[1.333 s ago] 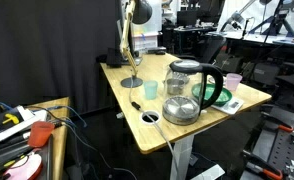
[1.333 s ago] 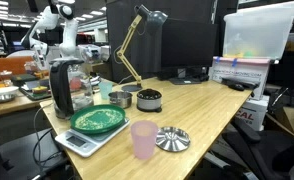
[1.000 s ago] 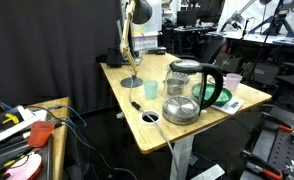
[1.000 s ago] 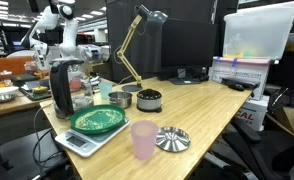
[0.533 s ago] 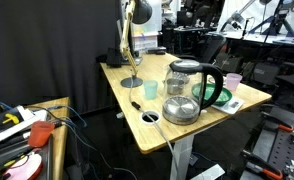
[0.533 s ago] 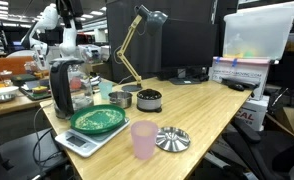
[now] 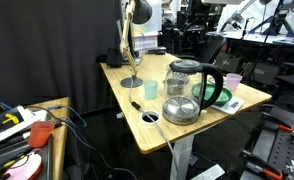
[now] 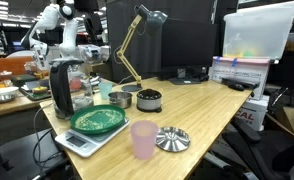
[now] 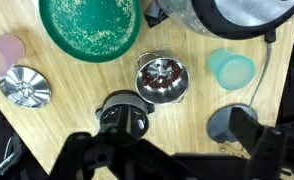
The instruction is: Pick up the silver cup and put it on the left side of the table
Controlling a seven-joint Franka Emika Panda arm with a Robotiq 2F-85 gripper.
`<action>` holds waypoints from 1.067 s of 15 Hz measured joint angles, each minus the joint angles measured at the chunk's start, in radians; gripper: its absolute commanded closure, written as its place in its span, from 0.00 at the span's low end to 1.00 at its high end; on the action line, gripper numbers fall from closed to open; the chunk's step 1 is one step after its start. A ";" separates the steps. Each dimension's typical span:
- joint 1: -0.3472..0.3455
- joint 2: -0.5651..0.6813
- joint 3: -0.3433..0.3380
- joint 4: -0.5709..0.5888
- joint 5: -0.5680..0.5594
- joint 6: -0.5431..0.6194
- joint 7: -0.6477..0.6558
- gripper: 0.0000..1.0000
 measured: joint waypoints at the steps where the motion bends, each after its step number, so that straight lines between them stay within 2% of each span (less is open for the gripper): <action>1: 0.000 -0.002 0.002 0.000 0.000 0.000 0.003 0.00; 9: -0.001 0.026 -0.003 -0.001 0.004 -0.001 0.005 0.00; 16: -0.001 0.224 -0.036 0.043 -0.005 0.026 0.037 0.00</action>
